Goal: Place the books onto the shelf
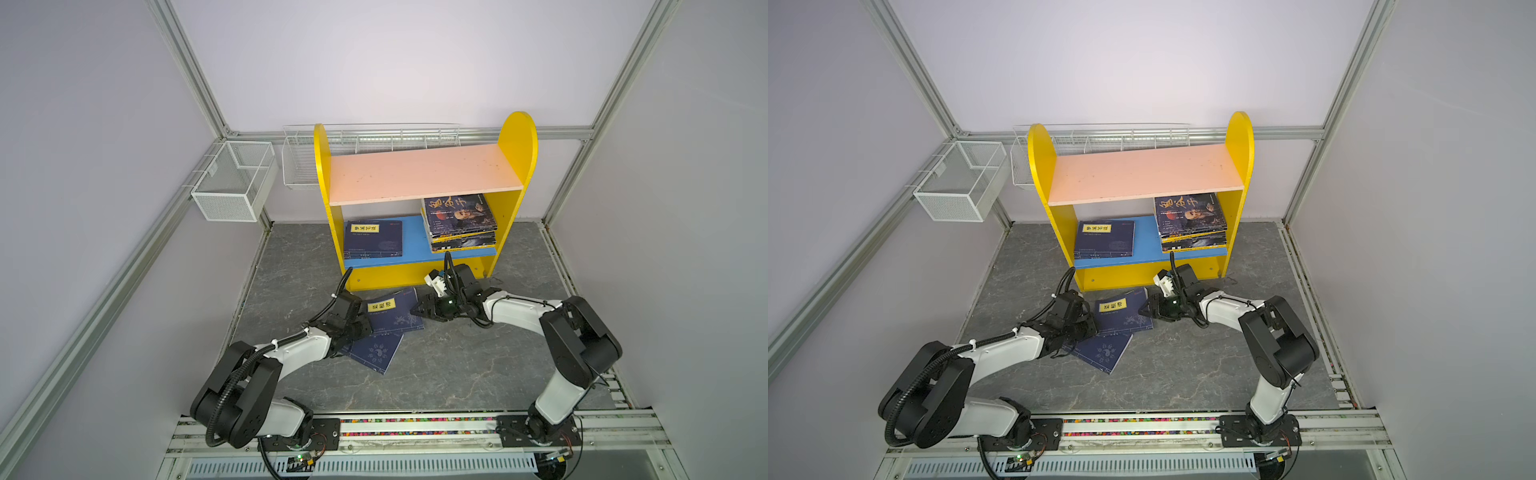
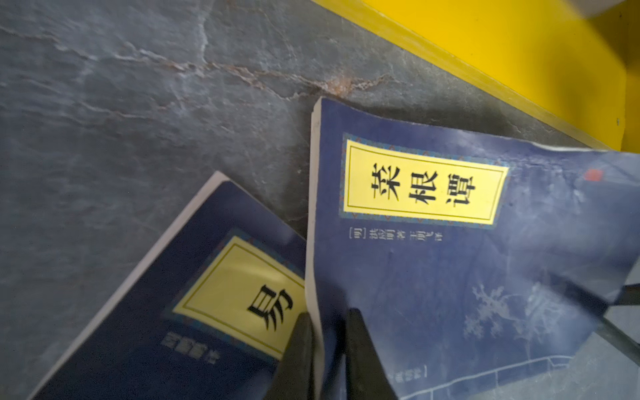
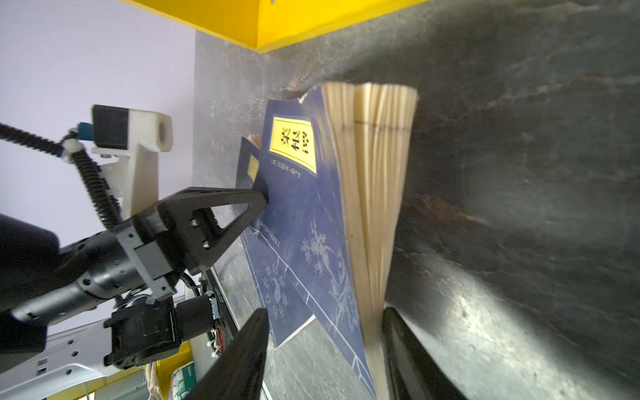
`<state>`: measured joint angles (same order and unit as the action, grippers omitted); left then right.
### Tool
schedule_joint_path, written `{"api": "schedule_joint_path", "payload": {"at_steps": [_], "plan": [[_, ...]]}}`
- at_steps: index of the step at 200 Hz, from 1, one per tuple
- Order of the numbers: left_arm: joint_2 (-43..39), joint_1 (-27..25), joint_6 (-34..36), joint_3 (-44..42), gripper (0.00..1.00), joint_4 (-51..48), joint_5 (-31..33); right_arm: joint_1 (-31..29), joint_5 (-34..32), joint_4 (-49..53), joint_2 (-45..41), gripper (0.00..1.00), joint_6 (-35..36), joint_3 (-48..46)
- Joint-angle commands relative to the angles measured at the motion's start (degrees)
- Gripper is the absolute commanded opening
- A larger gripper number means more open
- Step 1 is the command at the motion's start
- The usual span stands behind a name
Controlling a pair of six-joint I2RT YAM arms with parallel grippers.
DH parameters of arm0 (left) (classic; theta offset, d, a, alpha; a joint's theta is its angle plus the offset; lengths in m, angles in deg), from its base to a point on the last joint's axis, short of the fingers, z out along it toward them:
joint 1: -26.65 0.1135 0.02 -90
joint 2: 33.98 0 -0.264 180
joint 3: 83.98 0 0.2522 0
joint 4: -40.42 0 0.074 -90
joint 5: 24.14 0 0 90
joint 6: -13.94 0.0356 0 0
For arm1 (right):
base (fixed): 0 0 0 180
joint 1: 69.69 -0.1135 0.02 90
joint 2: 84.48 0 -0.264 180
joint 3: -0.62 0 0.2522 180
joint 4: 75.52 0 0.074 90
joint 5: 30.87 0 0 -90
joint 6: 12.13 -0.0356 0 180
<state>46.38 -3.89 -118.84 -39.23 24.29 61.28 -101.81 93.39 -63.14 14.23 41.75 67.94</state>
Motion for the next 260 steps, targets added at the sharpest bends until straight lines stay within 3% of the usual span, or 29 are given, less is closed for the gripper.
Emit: {"api": "schedule_joint_path", "payload": {"at_steps": [1,39,66,106,160,199,230,260], "plan": [[2.11,-0.57,0.37,0.75,0.09,-0.9,-2.24,-1.52,4.75,-5.1,-2.99,0.49,-0.48,-0.39],[2.37,-0.57,0.62,0.58,0.0,0.96,-3.7,-2.93,1.71,-1.45,-2.62,0.43,2.96,0.36],[1.52,-0.57,0.77,-0.03,0.0,2.82,-5.15,-4.72,-0.88,2.45,-1.17,0.38,6.07,2.25],[0.1,-0.48,0.5,-0.31,0.0,3.73,-5.63,-4.73,-2.7,-0.47,-2.88,0.18,5.8,0.72],[-3.14,1.93,-2.88,-2.32,0.0,6.47,-7.18,-2.91,-1.55,-4.35,-6.57,0.09,4.62,-1.91],[-9.29,5.95,-9.31,-8.02,0.43,13.92,-8.37,-0.53,2.62,-7.79,-11.37,0.07,3.17,-6.07],[-13.86,6.17,-7.76,-9.45,0.57,14.67,-8.66,0.28,3.86,-8.17,-13.83,0.07,2.4,-7.58],[-15.33,6.18,-5.4,-9.19,0.64,9.85,-9.28,1.48,4.15,-14.03,-13.07,0.07,-2.17,-9.37]]}}
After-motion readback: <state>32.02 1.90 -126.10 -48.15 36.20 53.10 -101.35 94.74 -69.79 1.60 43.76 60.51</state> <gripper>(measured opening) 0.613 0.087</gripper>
